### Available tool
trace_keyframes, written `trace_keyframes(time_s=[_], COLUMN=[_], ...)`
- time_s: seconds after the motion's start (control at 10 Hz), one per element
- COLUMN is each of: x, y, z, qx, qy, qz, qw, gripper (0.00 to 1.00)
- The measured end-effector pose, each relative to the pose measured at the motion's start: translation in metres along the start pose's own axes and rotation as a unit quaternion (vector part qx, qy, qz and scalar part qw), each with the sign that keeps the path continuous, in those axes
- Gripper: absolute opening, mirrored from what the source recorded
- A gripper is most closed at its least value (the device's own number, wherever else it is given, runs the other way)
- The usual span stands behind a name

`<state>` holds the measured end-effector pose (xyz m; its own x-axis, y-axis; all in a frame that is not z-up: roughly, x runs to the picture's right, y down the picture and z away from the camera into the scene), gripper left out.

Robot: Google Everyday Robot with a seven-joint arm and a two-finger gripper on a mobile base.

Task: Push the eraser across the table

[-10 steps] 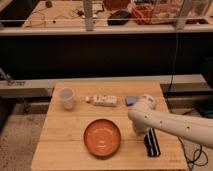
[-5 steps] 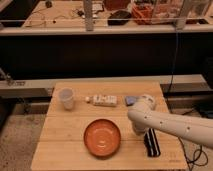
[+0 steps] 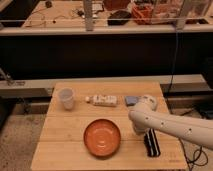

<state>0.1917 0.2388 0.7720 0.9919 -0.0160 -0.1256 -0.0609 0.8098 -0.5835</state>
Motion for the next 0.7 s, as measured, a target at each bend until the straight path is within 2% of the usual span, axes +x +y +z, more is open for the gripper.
trace_keyframes(time_s=[0.7], x=[0.0045], y=[-0.0005], z=[-0.0022], qx=[0.01], qy=[-0.005], qz=[-0.002], qw=[0.9999], gripper=[0.0])
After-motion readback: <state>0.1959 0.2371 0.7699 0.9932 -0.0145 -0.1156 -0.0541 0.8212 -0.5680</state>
